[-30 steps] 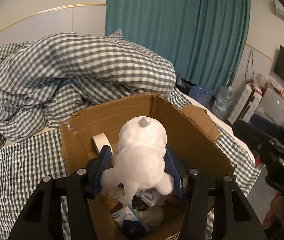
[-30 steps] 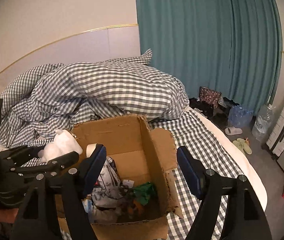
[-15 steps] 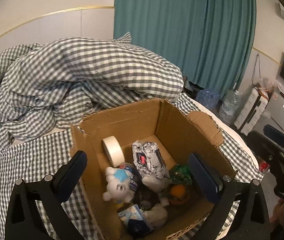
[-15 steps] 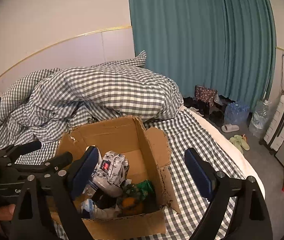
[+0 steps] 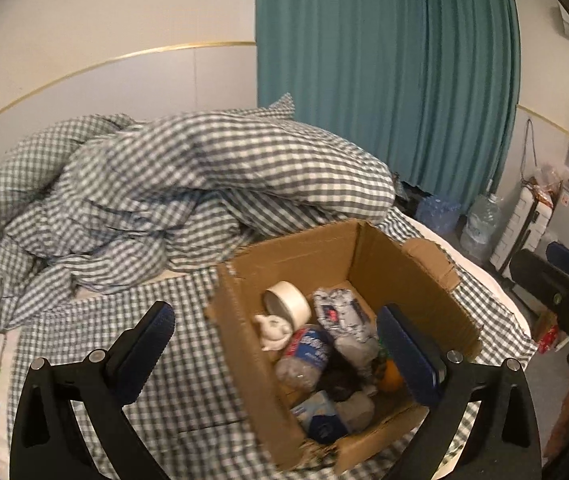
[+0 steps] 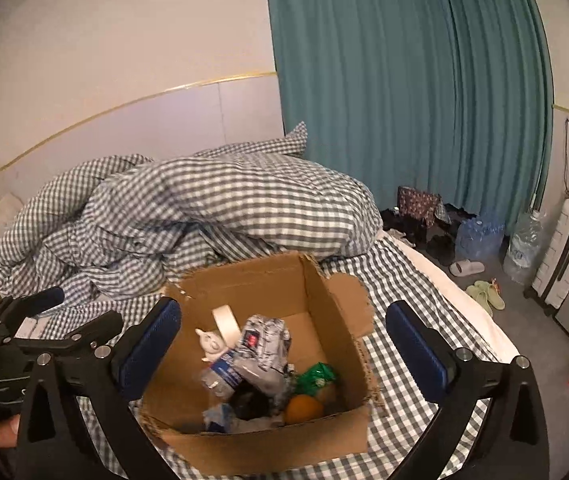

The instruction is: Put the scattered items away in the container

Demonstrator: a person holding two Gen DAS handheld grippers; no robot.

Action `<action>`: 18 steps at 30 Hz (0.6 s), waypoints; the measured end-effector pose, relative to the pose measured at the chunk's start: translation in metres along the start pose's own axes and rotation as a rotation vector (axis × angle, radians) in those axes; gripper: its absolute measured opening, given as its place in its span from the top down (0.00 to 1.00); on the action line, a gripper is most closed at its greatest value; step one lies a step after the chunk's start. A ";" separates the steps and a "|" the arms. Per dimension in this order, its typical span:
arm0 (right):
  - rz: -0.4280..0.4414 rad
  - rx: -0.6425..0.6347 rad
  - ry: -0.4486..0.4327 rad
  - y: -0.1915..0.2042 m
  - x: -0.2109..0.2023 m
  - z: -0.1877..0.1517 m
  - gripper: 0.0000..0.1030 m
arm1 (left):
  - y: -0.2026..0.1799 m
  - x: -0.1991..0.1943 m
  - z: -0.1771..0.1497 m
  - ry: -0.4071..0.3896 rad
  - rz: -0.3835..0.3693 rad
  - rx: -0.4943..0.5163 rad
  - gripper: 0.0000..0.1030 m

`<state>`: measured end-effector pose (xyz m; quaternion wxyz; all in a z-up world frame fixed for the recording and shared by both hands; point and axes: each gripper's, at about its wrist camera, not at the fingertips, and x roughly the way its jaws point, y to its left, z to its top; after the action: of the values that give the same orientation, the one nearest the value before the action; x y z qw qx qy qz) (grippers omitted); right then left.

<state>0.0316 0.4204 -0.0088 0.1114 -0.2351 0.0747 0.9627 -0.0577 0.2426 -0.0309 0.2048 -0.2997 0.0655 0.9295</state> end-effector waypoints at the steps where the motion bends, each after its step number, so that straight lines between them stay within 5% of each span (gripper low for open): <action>1: 0.005 -0.001 -0.001 0.005 -0.002 0.000 0.00 | 0.005 -0.004 -0.001 -0.005 0.007 -0.004 0.00; 18: 0.120 -0.086 -0.015 0.109 -0.018 0.000 0.00 | 0.120 -0.072 -0.022 -0.047 0.178 -0.088 0.00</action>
<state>0.0196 0.3119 0.0094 0.0436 -0.2277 0.0464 0.9717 -0.0427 0.1039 -0.0069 0.1097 -0.2795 0.0461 0.9527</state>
